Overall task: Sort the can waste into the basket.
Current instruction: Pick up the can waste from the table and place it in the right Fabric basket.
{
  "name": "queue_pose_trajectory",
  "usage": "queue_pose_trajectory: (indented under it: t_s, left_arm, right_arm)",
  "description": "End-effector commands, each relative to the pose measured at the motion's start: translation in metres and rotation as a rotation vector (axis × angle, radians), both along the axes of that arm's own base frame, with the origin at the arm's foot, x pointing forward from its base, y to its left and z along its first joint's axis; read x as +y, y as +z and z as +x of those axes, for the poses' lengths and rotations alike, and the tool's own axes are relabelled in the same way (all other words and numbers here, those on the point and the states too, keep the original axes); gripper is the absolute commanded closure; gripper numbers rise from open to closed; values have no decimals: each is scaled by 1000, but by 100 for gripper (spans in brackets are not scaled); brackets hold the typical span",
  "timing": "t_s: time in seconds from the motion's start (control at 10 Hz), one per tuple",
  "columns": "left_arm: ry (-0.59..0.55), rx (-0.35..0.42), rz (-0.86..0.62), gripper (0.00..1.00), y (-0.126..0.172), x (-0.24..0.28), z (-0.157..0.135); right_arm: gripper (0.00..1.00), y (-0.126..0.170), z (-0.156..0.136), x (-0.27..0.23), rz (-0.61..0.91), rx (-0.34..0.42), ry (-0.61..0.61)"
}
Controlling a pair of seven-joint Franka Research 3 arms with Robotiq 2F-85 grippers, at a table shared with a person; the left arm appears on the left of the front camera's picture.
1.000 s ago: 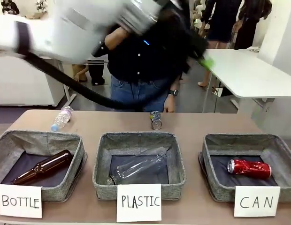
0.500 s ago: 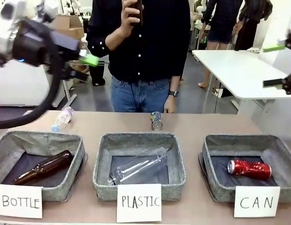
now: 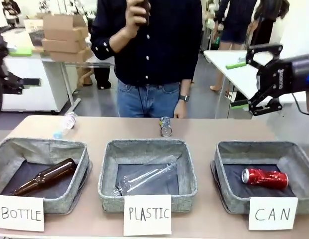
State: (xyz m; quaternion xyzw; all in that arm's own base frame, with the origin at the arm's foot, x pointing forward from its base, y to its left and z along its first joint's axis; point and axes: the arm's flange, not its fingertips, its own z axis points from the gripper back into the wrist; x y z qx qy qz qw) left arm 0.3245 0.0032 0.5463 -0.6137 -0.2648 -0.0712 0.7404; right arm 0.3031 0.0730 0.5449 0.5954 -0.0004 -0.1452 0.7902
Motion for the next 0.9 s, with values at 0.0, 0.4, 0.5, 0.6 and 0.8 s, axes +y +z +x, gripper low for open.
queue_pose_trajectory:
  t_s: [0.0,0.4,0.5,0.6,0.8]
  left_arm:
    - [-37,-32,60,0,14,-18,3]
    - [-37,-32,60,0,14,-18,3]
    - [-37,-32,60,0,14,-18,3]
    - [-37,-32,60,0,14,-18,3]
    - [-37,-32,60,0,14,-18,3]
  right_arm:
    - [0,16,-11,-3,-3,-52,-8]
    - [0,16,-11,-3,-3,-52,-8]
    - [0,16,-11,-3,-3,-52,-8]
    - [0,16,-11,-3,-3,-52,-8]
    - [0,16,-11,-3,-3,-52,-8]
